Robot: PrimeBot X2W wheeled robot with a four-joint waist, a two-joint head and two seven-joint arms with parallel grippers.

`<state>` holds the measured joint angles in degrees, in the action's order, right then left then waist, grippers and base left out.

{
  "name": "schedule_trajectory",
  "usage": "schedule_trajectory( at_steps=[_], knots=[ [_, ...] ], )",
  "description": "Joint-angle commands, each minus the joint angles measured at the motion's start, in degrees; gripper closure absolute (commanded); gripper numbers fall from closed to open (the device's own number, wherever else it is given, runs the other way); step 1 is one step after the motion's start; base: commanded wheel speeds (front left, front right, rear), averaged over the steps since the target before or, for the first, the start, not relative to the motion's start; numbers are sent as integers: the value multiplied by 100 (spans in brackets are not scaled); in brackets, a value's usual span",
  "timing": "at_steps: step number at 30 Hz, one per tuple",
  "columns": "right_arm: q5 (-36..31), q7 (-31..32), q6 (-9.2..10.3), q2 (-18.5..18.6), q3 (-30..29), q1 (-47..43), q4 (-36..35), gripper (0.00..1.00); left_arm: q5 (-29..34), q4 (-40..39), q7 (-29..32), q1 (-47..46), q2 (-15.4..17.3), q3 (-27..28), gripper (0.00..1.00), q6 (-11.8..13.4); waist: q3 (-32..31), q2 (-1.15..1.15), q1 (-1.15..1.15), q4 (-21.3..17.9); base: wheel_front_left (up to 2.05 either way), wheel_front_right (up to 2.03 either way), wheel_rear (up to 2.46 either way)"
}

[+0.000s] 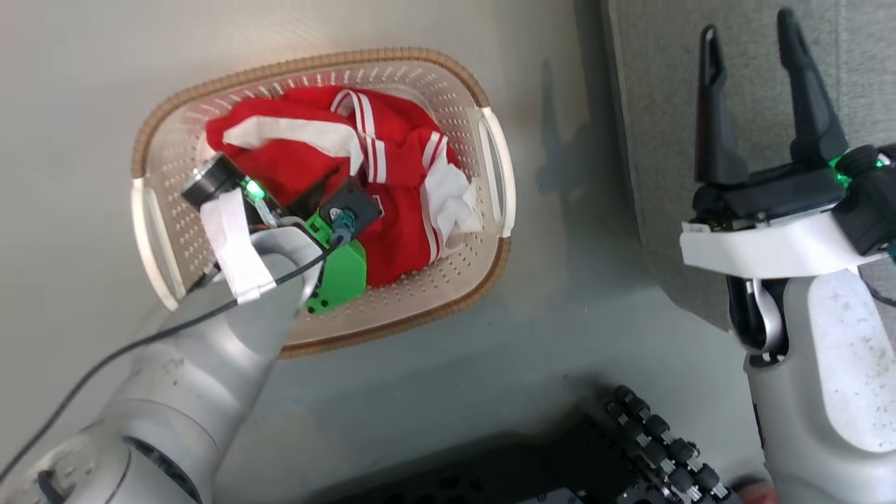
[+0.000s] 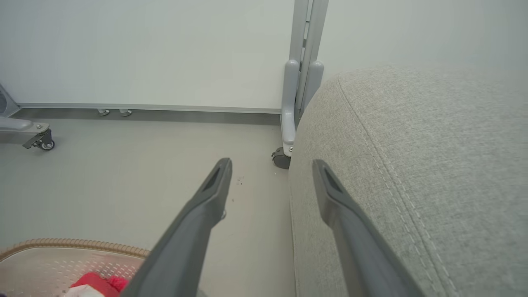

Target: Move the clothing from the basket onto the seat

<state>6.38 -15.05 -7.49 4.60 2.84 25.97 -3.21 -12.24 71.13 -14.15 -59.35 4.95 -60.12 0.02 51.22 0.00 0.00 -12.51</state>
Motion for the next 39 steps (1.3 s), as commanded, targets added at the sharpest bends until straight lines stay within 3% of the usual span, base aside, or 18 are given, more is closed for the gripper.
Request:
schedule_trajectory(
  at_steps=[1, 6, 13, 25, 39],
  knots=[
    [-28, -19, 0, 54, 27, -145, 52, 0, -84, -60, -60, 163, -15, 43, 100, 59, -668, 0, 0, 193, 0, 0, 0],
    [-23, -19, 0, 115, 71, -516, 177, 0, -405, -658, -109, 706, -34, 351, 100, 182, -1522, 0, 0, 372, 0, 0, 0],
    [21, -19, 0, 119, 140, -1146, 398, 0, -694, -2155, -108, 1769, 254, 1034, 100, 455, -2765, 0, 0, 637, 0, 0, 0],
    [97, -19, 0, 122, 320, -1970, 607, 0, -404, -4187, -109, 3268, 510, 2110, 100, 689, -4139, 0, 0, 811, 0, 0, 0],
    [105, -19, 0, 161, 691, -2557, 689, 0, -182, -5360, -103, 4128, 235, 2992, 100, 345, -4958, 0, 0, 751, 0, 0, 0]
  ],
)
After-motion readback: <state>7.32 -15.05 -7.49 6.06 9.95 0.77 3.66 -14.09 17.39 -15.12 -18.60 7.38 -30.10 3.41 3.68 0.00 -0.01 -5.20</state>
